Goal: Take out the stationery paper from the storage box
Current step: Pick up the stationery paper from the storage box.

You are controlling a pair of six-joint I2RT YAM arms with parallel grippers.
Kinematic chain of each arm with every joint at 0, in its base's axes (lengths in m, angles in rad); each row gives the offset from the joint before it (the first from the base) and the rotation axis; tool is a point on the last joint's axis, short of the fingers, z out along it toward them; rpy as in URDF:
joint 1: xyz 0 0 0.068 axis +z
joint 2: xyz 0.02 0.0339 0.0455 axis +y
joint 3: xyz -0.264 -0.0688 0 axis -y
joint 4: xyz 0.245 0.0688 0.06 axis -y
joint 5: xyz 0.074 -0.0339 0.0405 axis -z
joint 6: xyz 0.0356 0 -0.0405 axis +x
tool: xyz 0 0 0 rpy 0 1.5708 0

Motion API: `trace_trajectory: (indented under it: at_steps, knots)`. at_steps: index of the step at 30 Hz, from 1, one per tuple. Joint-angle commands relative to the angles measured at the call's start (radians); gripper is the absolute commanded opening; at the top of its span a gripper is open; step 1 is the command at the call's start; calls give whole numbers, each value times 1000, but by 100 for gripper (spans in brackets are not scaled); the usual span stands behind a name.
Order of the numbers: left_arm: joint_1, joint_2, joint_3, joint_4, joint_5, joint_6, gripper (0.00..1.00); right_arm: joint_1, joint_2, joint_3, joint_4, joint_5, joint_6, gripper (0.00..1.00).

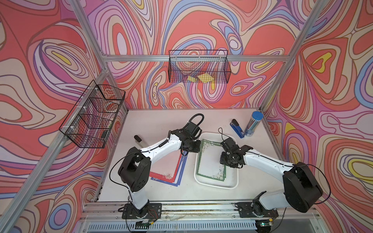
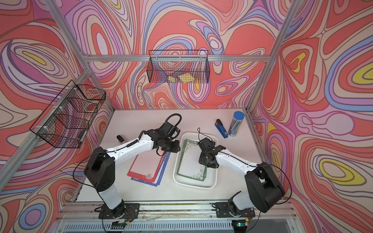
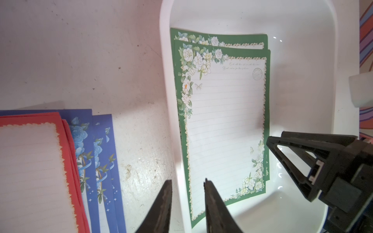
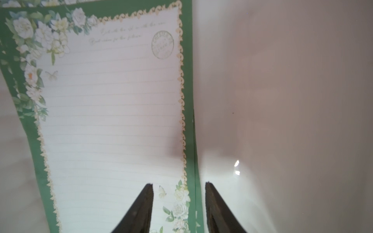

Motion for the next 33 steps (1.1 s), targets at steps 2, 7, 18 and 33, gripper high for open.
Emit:
trace_trajectory:
  at_steps: [2,7,18,33]
  knots:
    - [5,18,-7,-25,4,-15,31,2,16,-16,20,-22,2,42]
    - [5,30,-19,-9,25,-19,29,3,37,-32,54,-35,9,40]
    - [5,61,-24,-11,40,-16,28,2,66,-63,88,-45,21,43]
    - [5,74,-33,-6,41,-22,14,3,40,-76,120,-71,21,35]
